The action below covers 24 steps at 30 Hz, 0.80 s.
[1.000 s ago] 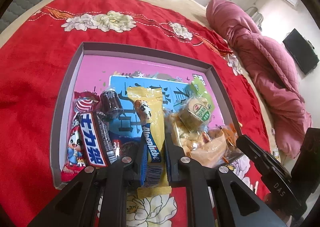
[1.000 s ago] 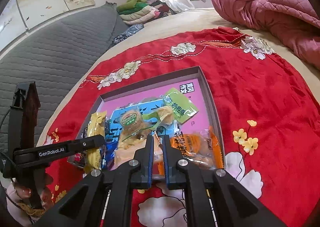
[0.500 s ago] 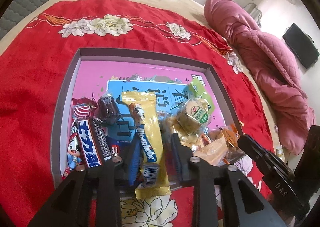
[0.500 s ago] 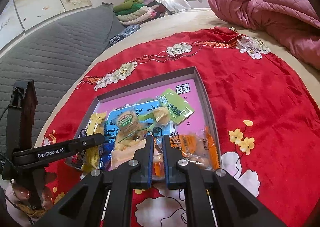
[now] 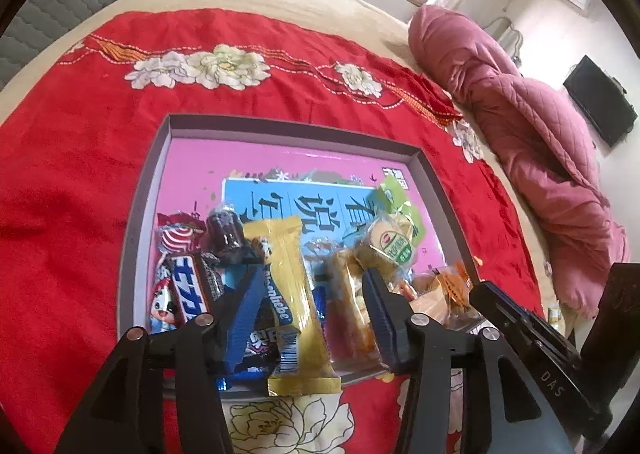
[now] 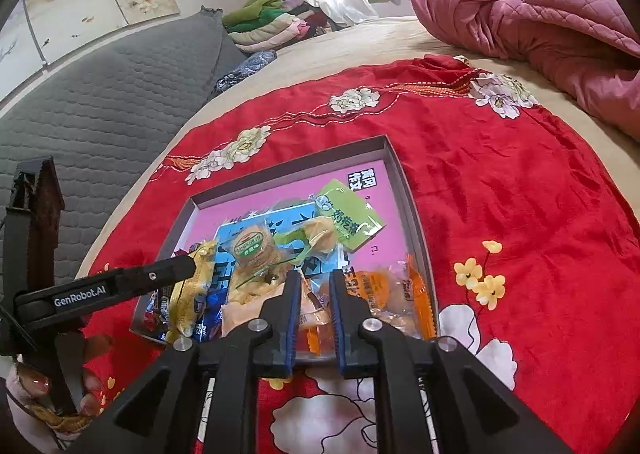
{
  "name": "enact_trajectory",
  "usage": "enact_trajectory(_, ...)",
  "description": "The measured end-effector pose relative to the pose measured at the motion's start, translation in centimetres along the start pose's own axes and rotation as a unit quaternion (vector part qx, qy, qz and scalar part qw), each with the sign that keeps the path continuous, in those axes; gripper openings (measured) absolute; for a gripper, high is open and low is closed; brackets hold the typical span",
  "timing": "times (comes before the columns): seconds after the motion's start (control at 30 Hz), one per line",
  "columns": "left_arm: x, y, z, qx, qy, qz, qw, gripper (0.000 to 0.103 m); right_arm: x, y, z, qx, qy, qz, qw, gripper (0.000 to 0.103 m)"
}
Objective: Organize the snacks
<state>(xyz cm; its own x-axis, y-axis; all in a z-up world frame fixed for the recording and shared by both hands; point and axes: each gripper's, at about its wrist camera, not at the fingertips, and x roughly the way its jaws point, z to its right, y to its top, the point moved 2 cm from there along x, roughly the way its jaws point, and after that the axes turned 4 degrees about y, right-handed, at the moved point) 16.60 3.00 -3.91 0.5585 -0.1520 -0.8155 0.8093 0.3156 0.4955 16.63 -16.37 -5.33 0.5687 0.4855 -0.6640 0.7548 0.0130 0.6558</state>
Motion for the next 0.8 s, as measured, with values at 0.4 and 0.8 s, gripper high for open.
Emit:
enact_trajectory(0.4,-1.4,0.2,0.3,0.012,0.011,0.019,0.9997,0.063,-0.7,0.2,-0.1,-0.003,-0.002,0.009,1.000,0.029)
enact_trajectory(0.8,-2.8,-0.6,0.7,0.018,0.018,0.026,0.9993,0.064,-1.9,0.2,-0.9,-0.019,-0.017,0.023,0.999,0.048)
